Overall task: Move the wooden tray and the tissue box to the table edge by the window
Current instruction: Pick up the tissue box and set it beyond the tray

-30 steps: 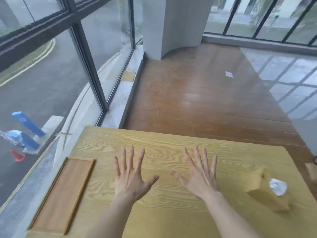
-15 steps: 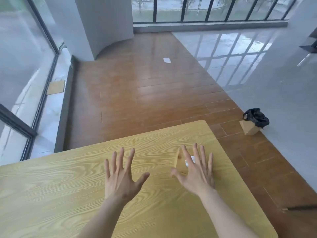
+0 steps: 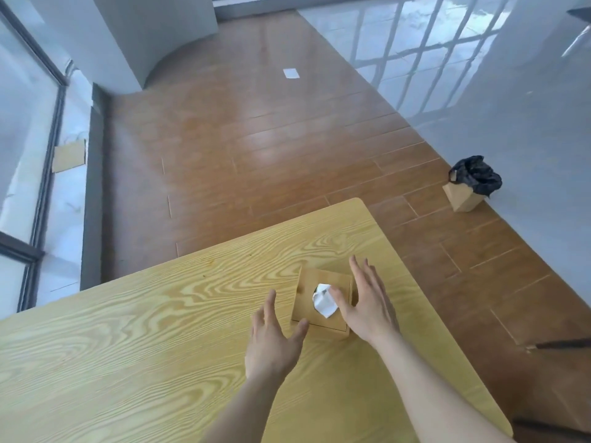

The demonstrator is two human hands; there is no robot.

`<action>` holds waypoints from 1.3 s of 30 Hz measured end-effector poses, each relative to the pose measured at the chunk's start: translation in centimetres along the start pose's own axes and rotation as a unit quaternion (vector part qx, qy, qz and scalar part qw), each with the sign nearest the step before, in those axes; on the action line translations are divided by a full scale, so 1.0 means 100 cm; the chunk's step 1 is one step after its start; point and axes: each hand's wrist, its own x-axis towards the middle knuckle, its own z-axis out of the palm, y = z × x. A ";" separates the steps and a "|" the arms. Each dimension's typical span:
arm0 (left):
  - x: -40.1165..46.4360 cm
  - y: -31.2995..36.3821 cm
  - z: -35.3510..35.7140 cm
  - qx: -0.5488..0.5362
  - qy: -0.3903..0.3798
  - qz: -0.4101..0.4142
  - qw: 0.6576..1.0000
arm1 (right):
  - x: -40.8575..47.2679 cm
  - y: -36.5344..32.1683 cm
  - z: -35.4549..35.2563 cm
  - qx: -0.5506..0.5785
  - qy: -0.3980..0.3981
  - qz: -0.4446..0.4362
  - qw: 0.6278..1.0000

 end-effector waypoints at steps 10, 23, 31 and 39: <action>0.006 0.023 0.034 -0.204 -0.041 -0.191 0.959 | 0.014 0.001 0.021 0.105 0.035 0.031 0.993; 0.028 -0.008 -0.002 -0.281 -0.017 -0.151 0.948 | -0.016 0.001 0.049 0.221 -0.036 0.126 0.966; 0.011 -0.029 -0.014 -0.315 0.008 -0.149 0.937 | -0.024 -0.021 0.056 0.190 -0.066 0.121 0.972; -0.005 -0.064 -0.079 -0.336 0.040 -0.121 0.933 | -0.042 -0.097 0.067 0.201 -0.081 0.077 0.973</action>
